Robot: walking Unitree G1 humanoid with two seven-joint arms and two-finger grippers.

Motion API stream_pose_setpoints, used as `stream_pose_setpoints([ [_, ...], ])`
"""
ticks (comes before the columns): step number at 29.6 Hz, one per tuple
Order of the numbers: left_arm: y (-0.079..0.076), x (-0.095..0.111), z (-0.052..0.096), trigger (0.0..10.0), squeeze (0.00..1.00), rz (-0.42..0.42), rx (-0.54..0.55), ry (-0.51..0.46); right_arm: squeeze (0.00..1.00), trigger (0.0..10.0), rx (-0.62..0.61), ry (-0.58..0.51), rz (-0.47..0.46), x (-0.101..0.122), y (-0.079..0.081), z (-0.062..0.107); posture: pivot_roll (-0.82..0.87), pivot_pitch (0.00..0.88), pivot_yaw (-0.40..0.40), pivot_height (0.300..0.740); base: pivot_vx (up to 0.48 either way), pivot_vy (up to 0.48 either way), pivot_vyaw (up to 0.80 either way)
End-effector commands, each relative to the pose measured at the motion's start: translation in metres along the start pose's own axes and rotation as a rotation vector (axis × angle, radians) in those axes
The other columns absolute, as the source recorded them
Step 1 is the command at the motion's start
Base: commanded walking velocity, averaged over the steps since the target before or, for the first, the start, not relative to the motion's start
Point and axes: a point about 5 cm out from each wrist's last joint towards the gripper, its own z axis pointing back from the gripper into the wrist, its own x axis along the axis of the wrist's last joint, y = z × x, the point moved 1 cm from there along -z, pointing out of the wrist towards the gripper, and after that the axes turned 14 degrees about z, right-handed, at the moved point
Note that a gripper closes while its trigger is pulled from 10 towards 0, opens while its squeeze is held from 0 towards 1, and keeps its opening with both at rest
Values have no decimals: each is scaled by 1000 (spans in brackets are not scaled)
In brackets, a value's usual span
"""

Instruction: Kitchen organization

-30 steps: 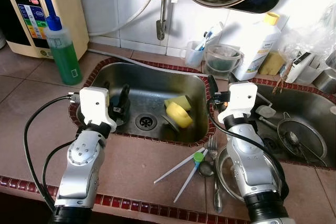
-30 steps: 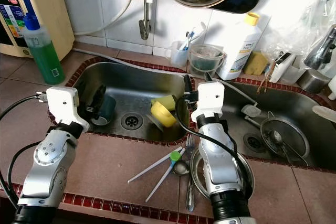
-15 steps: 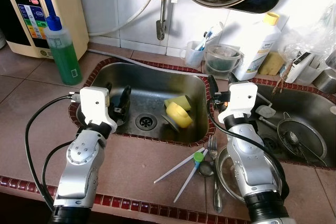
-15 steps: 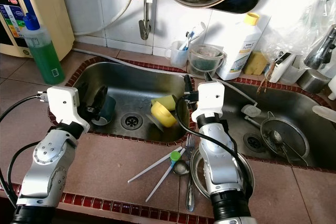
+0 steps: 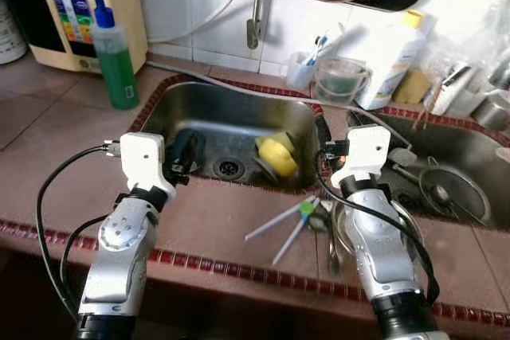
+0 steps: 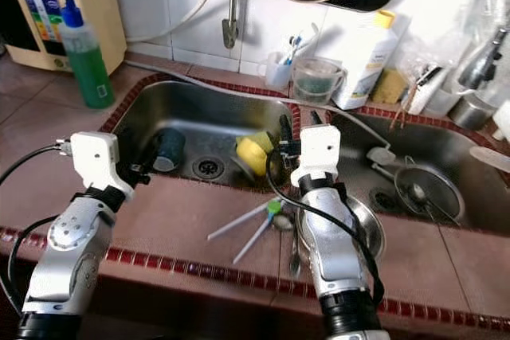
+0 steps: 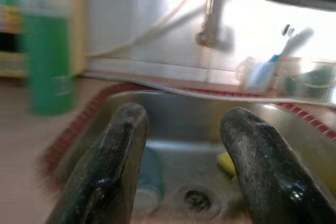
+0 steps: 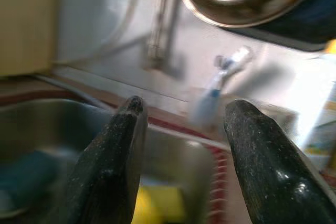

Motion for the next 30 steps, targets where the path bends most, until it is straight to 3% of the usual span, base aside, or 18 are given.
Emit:
stream_pose_setpoints([
  [1,-3,1,-1,10000,0,5,-10,2,0,10000,-6,16,2,-3,-1,2,-42,0,-60,740,-270,0,0],
  [15,-5,5,-1,10000,0,-12,-41,-23,0,10000,-4,16,5,-4,0,1,-38,0,-59,740,-93,0,0],
  [30,-11,10,-7,10000,0,-133,-214,-13,0,10000,9,16,12,-4,0,1,-45,0,-58,740,0,0,0],
])
